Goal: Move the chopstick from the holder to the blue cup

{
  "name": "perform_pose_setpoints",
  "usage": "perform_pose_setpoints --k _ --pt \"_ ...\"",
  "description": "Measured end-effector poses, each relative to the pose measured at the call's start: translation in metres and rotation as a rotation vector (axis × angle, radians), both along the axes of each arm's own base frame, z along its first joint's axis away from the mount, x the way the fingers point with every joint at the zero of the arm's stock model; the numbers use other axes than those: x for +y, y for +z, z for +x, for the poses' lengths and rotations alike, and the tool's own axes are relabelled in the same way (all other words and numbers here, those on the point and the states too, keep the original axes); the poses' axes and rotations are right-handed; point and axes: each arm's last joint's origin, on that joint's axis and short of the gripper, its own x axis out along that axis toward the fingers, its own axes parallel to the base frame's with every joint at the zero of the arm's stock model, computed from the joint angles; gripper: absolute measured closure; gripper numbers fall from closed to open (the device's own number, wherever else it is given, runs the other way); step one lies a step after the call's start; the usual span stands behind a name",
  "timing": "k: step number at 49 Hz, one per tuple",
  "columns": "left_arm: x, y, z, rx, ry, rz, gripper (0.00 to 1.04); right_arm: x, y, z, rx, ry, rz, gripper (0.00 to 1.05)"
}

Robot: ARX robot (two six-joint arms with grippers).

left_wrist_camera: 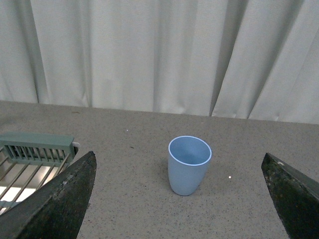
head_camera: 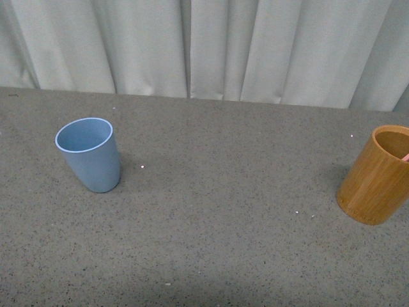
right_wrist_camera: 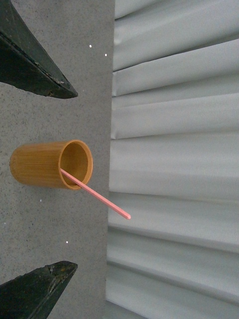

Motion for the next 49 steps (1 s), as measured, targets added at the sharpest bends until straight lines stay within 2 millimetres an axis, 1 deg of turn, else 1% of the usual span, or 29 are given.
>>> perform_pose_setpoints --k 32,34,36,37,40,44,49 --pt "0.0 0.0 0.0 0.006 -0.002 -0.006 0.07 0.0 0.0 0.0 0.0 0.0 0.0 0.1" --pt "0.0 -0.001 0.0 0.095 -0.044 -0.088 0.07 0.0 0.0 0.0 0.0 0.0 0.0 0.1" --pt "0.001 -0.004 0.001 0.205 -0.042 -0.221 0.07 0.0 0.0 0.0 0.0 0.0 0.0 0.1" --pt "0.001 -0.005 0.001 0.22 -0.037 -0.238 0.07 0.0 0.0 0.0 0.0 0.0 0.0 0.1" --pt "0.003 -0.014 0.002 0.332 0.016 -0.49 0.07 0.0 0.0 0.0 -0.001 0.0 0.0 0.1" --pt "0.004 -0.011 0.007 0.311 0.03 -0.649 0.07 0.0 0.0 0.0 -0.001 -0.001 0.0 0.1" --pt "0.005 -0.005 0.022 0.277 0.07 -0.72 0.07 0.0 0.0 0.0 -0.001 0.0 0.0 0.1"
